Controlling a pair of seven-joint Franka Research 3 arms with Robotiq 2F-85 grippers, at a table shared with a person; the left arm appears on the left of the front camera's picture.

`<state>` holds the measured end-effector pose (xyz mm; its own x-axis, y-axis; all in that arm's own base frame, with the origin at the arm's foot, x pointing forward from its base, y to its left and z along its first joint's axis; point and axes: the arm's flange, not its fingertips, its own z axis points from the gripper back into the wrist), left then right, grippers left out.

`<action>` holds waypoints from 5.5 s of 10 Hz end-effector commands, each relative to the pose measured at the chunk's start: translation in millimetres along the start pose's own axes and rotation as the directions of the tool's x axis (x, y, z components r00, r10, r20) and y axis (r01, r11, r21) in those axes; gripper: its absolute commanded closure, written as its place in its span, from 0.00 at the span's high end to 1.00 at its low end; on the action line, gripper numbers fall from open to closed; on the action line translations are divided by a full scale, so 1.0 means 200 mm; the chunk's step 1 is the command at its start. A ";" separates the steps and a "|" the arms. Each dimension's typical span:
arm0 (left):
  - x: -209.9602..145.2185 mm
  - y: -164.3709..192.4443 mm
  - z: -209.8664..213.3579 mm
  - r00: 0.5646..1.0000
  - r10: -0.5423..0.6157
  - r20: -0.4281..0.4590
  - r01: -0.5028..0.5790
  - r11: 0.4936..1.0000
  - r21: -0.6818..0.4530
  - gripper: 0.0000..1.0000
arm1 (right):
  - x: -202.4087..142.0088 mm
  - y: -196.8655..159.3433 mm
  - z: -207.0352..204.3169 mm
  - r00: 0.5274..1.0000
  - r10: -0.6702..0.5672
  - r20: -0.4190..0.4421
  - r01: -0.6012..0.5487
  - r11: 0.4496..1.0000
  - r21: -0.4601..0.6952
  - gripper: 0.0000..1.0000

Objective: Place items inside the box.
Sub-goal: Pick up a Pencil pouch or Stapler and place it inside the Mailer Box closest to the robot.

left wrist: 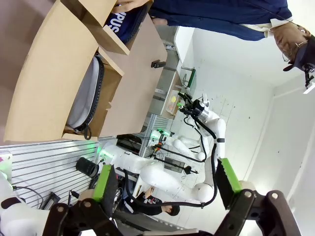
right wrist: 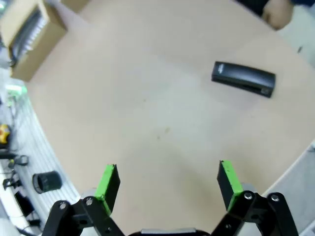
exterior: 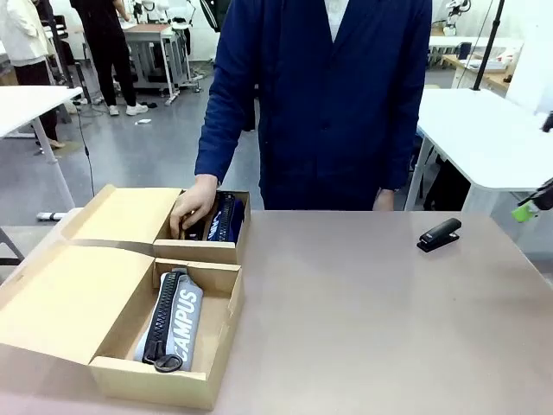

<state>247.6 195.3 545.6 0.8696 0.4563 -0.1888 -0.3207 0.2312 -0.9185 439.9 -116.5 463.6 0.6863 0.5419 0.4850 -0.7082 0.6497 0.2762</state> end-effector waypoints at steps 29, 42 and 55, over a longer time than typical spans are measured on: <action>-0.02 0.01 0.01 1.000 -0.011 -0.010 0.011 1.000 0.005 1.00 | 0.48 -0.59 -1.01 0.483 0.832 -0.272 -0.798 0.547 0.254 0.00; -0.02 0.01 0.01 1.000 -0.011 -0.010 0.011 1.000 0.005 1.00 | 0.09 0.44 -0.27 0.883 0.401 -0.246 -0.362 0.913 0.188 0.00; -0.02 0.01 0.01 1.000 -0.011 -0.010 0.011 1.000 0.005 1.00 | 0.47 1.25 -0.82 0.975 -0.067 -0.210 0.107 0.977 0.185 0.32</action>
<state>247.7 195.2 545.3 0.8697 0.4558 -0.1897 -0.3214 0.2311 -0.9183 357.3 198.4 443.2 0.7180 0.6412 0.2707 -0.6766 0.5517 0.4877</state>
